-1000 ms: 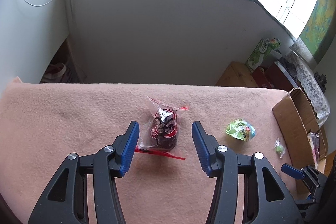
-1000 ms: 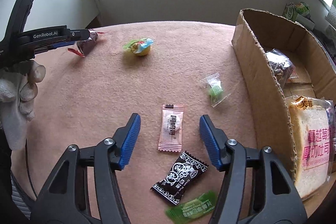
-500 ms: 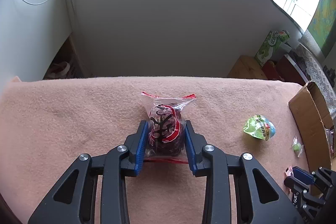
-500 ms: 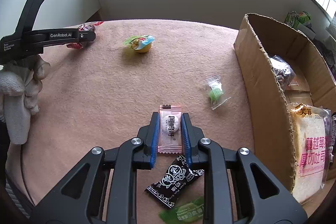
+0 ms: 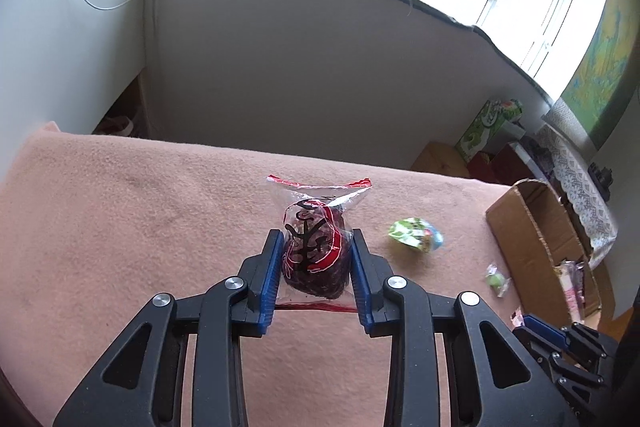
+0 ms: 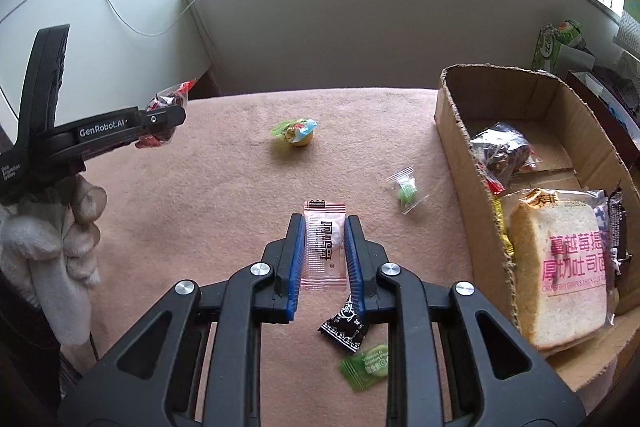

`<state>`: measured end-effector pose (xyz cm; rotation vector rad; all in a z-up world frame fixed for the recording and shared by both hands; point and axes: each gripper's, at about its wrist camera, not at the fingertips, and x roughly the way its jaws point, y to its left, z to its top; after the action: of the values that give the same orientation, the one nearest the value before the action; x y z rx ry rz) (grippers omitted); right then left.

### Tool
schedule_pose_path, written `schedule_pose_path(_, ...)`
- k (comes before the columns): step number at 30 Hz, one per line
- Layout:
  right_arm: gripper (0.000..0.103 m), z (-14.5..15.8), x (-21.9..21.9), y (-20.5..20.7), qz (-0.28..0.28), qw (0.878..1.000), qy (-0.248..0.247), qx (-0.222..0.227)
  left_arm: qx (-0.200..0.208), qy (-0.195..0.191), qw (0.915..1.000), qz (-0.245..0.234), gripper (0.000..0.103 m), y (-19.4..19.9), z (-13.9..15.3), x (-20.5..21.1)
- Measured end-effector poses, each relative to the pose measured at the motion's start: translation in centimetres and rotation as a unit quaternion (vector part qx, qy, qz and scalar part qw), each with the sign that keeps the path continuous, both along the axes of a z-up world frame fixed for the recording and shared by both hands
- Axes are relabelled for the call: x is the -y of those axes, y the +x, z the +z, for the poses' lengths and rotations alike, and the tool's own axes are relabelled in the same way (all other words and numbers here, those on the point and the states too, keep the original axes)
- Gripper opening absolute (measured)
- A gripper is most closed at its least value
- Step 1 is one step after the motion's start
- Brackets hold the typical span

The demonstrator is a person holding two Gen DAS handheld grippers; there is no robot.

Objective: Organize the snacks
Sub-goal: 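Carry the dark candy bag and pink candy into the box and release them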

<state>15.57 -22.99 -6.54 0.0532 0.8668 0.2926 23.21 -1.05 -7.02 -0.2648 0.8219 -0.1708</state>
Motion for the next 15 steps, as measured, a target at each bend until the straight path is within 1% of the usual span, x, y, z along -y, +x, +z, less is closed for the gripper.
schedule_pose_path(3,0.021,1.5,1.1,-1.2,-0.011,1.000,0.010,0.020,0.016,-0.028,0.9995,-0.001,0.031,-2.0,1.1,0.8)
schedule_pose_path(9,0.021,4.3,4.8,-3.4,-0.044,0.997,0.013,0.057,0.023,-0.039,0.9982,-0.039,0.030,-4.0,2.2,4.6)
schedule_pose_path(12,0.021,5.1,7.0,-4.2,-0.070,0.995,0.009,0.071,0.028,-0.040,0.9970,-0.061,0.030,-4.5,2.8,7.0)
schedule_pose_path(15,0.021,5.4,9.7,-4.8,-0.097,0.992,0.017,0.074,0.032,-0.041,0.9950,-0.085,0.031,-4.7,3.3,9.6)
